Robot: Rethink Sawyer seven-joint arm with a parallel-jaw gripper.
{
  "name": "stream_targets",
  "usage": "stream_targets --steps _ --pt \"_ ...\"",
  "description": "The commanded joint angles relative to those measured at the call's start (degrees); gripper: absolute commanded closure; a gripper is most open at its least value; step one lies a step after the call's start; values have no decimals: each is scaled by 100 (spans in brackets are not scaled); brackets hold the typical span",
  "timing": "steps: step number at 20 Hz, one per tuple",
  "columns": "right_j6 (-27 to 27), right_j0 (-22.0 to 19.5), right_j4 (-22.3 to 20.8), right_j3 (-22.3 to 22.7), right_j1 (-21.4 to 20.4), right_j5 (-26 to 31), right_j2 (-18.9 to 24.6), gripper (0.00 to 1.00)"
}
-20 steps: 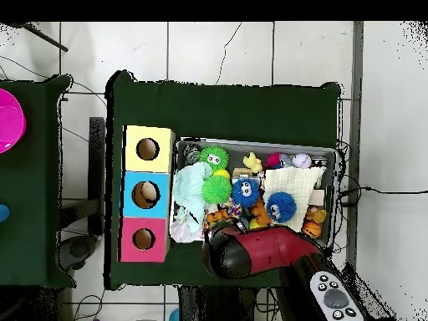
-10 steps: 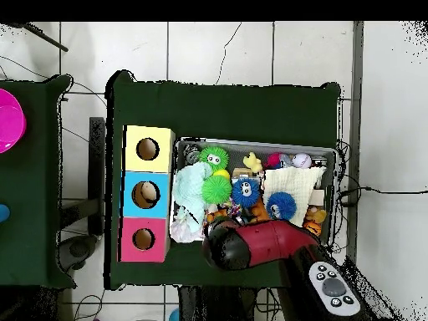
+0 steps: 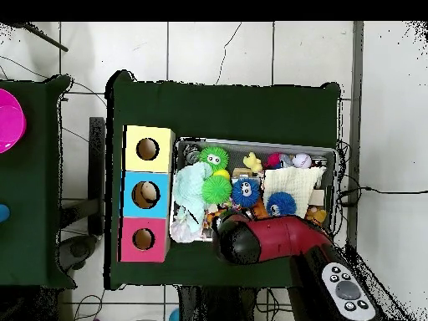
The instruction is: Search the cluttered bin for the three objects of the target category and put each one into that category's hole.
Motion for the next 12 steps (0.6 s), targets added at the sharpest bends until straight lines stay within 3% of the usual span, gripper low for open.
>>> stream_targets --steps 1,12 --pt "-297 -92 137 -607 -52 727 483 0" --pt "221 301 -686 -638 567 -270 -154 0"
